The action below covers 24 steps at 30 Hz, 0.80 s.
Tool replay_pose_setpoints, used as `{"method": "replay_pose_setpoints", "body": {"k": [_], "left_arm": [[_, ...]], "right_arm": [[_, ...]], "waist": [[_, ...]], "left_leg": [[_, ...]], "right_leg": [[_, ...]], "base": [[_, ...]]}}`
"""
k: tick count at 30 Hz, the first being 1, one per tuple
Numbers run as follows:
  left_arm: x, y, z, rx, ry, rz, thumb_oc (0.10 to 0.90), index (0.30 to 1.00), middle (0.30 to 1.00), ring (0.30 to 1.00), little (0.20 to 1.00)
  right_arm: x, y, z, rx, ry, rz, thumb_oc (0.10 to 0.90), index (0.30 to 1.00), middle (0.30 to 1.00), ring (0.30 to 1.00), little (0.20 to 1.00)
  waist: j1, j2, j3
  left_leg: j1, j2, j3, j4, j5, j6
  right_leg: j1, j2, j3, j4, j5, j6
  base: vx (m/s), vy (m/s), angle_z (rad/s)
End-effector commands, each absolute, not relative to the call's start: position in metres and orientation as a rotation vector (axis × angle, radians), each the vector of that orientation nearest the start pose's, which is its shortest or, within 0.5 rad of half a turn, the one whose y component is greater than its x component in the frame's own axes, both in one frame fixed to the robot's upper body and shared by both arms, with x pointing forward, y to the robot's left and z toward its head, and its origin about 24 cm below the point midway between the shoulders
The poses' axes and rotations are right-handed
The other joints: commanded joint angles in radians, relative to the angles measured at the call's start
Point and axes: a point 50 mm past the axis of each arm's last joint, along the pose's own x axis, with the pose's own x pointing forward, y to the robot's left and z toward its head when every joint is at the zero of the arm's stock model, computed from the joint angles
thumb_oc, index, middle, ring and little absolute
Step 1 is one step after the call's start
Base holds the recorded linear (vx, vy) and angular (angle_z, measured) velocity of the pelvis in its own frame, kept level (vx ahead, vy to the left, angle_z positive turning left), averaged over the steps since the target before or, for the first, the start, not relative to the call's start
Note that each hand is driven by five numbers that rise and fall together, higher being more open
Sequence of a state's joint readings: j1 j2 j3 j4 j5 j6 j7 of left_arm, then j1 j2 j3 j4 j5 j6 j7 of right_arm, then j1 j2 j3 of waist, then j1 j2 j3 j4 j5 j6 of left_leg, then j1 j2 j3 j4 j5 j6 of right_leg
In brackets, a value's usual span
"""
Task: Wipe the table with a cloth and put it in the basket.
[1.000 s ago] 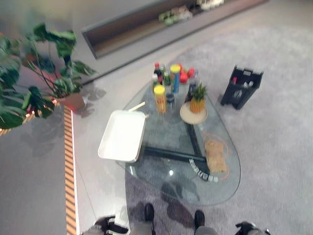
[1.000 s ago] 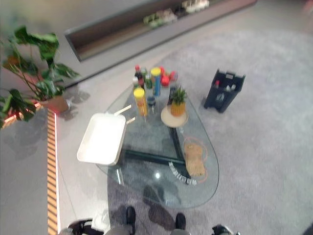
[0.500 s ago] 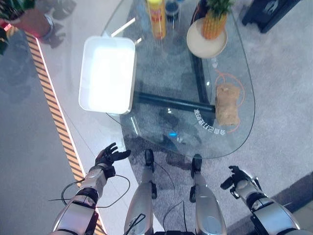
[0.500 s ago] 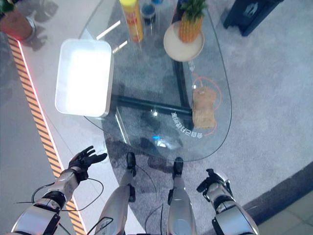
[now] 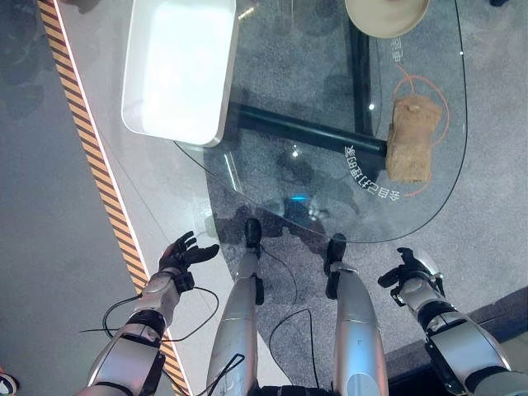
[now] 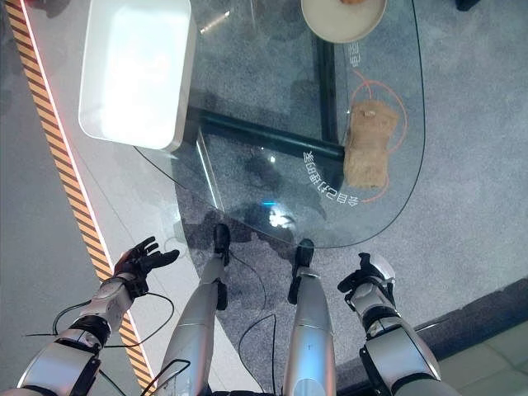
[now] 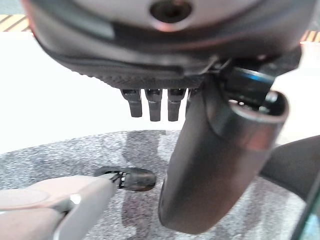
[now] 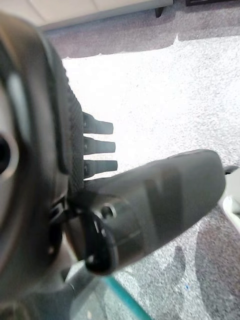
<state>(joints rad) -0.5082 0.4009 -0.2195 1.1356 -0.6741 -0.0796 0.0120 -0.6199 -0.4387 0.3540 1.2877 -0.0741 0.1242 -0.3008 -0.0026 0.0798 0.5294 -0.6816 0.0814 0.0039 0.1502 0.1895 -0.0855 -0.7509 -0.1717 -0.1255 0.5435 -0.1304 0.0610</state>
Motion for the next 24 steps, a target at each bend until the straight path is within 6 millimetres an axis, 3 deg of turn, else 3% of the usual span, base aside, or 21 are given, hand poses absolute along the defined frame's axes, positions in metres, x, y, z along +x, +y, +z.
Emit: {"method": "replay_pose_setpoints", "body": {"k": [1, 9, 18, 24], "left_arm": [[0.287, 0.28, -0.036, -0.103, 0.52, 0.339, 0.8, 0.9, 0.9, 0.9, 0.9], [0.286, 0.283, -0.035, -0.11, 0.516, 0.336, 0.8, 0.9, 0.9, 0.9, 0.9], [0.284, 0.284, -0.036, -0.114, 0.515, 0.338, 0.8, 0.9, 0.9, 0.9, 0.9], [0.282, 0.281, -0.039, -0.117, 0.518, 0.331, 0.8, 0.9, 0.9, 0.9, 0.9]], "right_arm": [[0.279, -0.318, -0.026, -0.871, 0.744, -0.43, 0.8, 0.9, 0.9, 0.9, 0.9], [0.276, -0.323, -0.026, -0.846, 0.739, -0.46, 0.8, 0.9, 0.9, 0.9, 0.9], [0.274, -0.328, -0.024, -0.834, 0.723, -0.483, 0.8, 0.9, 0.9, 0.9, 0.9], [0.27, -0.34, -0.016, -0.622, 0.663, -0.716, 0.8, 0.9, 0.9, 0.9, 0.9]], "waist": [[0.003, -0.027, -0.009], [0.002, -0.027, -0.009], [-0.003, -0.023, -0.009], [-0.004, -0.017, -0.009]], "left_leg": [[-0.087, -0.016, 0.011, 0.243, -0.183, 0.027], [-0.146, -0.016, 0.001, 0.328, -0.215, 0.036], [-0.166, -0.016, -0.002, 0.348, -0.225, 0.039], [-0.165, -0.016, -0.001, 0.346, -0.225, 0.039]], "right_leg": [[-0.029, 0.031, 0.032, -0.083, 0.08, 0.012], [-0.08, 0.032, 0.046, -0.026, 0.067, 0.004], [-0.101, 0.031, 0.055, -0.02, 0.069, 0.001], [-0.099, 0.029, 0.059, -0.022, 0.069, 0.001]], "base": [[0.0, -0.007, -0.03], [0.01, 0.001, -0.05], [0.0, 0.0, 0.0], [0.0, 0.0, 0.0]]}}
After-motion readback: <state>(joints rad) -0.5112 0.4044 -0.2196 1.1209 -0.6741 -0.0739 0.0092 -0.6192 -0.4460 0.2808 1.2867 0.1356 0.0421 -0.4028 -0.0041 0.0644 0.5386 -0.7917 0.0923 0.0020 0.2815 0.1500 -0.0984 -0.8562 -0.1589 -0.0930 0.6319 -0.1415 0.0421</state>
